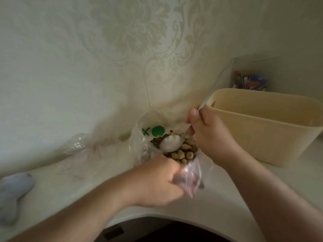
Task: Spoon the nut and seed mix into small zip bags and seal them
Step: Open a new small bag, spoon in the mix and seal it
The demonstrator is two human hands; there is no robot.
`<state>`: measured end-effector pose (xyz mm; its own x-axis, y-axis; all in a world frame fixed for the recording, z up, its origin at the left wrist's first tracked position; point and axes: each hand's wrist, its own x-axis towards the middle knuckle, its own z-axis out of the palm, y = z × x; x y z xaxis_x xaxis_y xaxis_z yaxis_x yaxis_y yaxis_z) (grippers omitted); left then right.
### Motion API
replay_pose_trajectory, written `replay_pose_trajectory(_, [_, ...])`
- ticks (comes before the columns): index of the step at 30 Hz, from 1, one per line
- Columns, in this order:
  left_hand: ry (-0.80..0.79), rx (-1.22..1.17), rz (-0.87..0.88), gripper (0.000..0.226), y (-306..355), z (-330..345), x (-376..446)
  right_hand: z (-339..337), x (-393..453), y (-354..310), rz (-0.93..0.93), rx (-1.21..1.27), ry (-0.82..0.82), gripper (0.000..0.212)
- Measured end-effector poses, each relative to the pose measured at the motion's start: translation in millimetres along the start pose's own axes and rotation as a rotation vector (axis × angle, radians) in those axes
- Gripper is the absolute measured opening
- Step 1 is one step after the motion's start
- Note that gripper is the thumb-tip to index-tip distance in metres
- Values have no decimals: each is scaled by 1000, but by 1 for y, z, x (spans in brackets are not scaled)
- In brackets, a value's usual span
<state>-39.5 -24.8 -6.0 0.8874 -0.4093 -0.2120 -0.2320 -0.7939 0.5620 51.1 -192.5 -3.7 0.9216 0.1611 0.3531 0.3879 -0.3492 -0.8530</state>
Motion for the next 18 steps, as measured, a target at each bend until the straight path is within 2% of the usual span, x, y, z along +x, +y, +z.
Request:
replay_pose_trajectory(4, [351, 20, -119, 28, -13, -37, -1, -16, -1, 1, -168, -263, 4, 32])
replay_pose_trajectory(6, [436, 108, -219, 26, -23, -53, -2, -18, -3, -2, -194, -304, -8, 32])
replay_pose_trajectory(12, [399, 252, -428, 14, -46, -78, 1, -18, -6, -8, -134, -189, -103, 34])
replay_pose_trajectory(15, [275, 234, -438, 21, -48, -64, 11, -17, -6, -9, -96, -194, -157, 42])
replay_pose_trajectory(18, [255, 184, -398, 12, -57, -42, 19, -16, -6, -7, -89, -182, -185, 42])
